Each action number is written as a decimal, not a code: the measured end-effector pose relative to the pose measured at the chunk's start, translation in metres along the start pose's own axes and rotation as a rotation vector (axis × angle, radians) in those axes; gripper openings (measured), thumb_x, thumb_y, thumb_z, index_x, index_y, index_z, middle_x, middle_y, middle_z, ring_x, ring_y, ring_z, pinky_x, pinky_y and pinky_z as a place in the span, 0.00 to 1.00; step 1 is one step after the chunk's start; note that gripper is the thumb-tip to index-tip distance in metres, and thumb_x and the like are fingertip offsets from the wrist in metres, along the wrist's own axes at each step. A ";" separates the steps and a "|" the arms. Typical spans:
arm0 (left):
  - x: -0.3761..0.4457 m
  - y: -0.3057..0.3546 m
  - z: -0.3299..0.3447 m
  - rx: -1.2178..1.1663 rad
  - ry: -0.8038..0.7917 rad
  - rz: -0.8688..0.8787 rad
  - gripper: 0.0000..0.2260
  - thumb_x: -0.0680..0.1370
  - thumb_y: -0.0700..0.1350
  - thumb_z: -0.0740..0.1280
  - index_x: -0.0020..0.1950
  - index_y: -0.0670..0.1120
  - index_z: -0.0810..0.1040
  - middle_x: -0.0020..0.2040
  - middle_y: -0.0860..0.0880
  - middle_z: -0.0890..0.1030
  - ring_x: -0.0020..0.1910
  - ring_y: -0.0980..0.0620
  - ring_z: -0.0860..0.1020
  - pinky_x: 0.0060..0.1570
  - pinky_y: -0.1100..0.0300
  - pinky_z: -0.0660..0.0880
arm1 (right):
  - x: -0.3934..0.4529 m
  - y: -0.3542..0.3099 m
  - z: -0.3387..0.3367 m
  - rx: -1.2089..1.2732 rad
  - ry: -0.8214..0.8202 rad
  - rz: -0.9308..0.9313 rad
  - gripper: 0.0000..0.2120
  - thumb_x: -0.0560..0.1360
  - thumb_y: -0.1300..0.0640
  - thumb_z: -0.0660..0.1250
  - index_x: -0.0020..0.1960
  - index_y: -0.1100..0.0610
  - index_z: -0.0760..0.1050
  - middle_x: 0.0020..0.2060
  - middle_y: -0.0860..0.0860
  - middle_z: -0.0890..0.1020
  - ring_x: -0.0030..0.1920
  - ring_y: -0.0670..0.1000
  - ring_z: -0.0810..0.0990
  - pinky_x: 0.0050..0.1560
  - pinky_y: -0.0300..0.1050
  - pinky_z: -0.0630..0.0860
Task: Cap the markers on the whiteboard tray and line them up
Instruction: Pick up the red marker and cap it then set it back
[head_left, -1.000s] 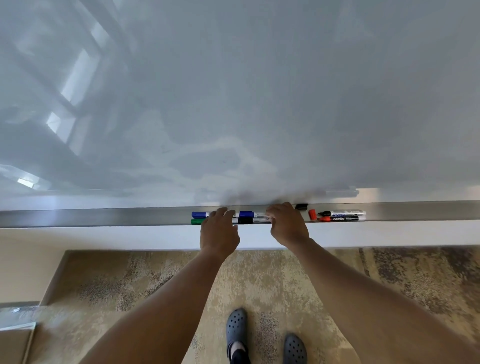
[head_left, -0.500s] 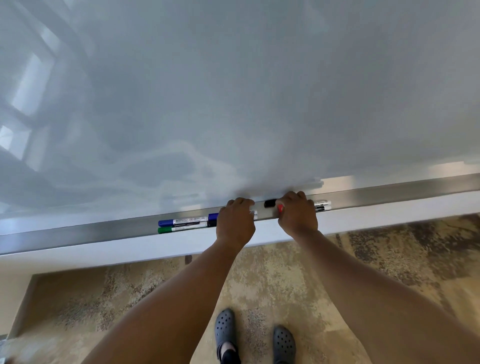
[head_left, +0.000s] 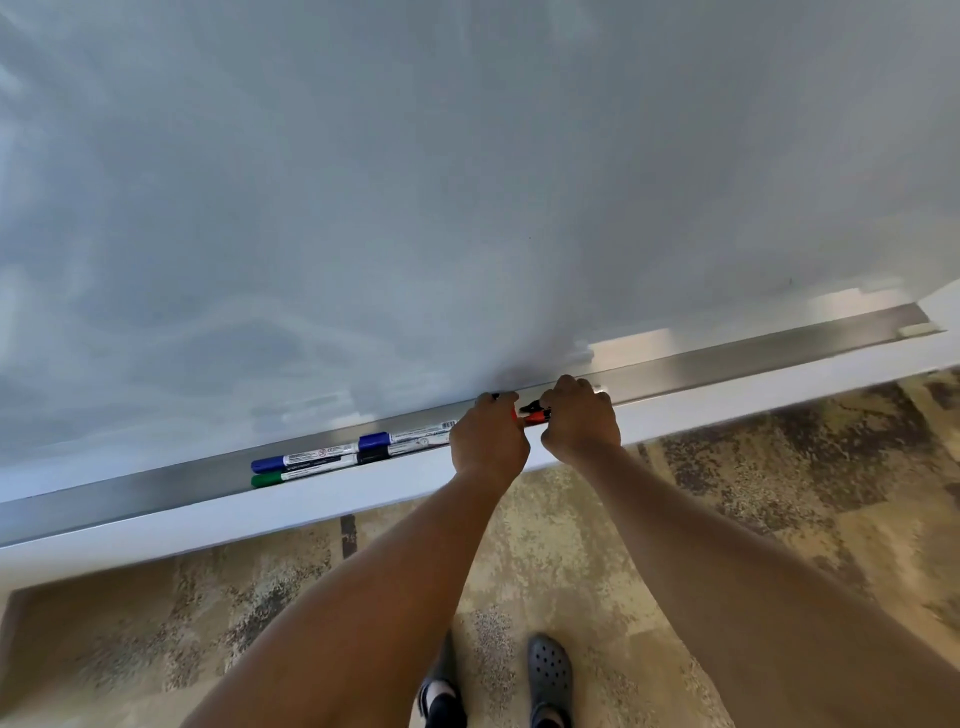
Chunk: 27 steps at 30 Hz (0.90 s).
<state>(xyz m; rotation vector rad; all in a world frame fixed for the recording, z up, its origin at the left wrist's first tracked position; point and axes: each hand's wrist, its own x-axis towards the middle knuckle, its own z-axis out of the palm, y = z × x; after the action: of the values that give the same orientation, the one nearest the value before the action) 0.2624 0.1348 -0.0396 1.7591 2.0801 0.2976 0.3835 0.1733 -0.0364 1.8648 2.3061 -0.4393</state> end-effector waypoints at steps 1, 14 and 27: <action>0.002 0.000 0.001 0.009 -0.014 -0.011 0.15 0.76 0.43 0.65 0.61 0.54 0.77 0.56 0.50 0.79 0.52 0.46 0.81 0.47 0.54 0.77 | 0.000 0.001 0.000 -0.005 -0.004 -0.008 0.18 0.69 0.60 0.65 0.59 0.55 0.77 0.55 0.53 0.75 0.57 0.57 0.73 0.57 0.53 0.73; 0.013 0.007 0.005 0.024 -0.045 -0.112 0.13 0.73 0.40 0.67 0.56 0.52 0.79 0.51 0.49 0.80 0.48 0.45 0.81 0.44 0.57 0.75 | 0.008 0.005 -0.001 -0.126 -0.060 -0.039 0.17 0.73 0.62 0.62 0.61 0.54 0.76 0.57 0.54 0.75 0.62 0.57 0.69 0.57 0.55 0.70; -0.002 0.002 -0.005 -0.083 0.074 -0.085 0.15 0.76 0.38 0.68 0.60 0.51 0.79 0.56 0.51 0.79 0.56 0.49 0.77 0.49 0.56 0.76 | -0.004 0.005 -0.014 -0.066 0.046 -0.125 0.17 0.72 0.63 0.65 0.60 0.52 0.76 0.52 0.54 0.77 0.55 0.57 0.74 0.57 0.56 0.72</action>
<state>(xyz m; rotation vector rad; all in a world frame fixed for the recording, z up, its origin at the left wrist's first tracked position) 0.2625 0.1335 -0.0337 1.6295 2.1552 0.4234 0.3904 0.1747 -0.0224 1.7259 2.4453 -0.3339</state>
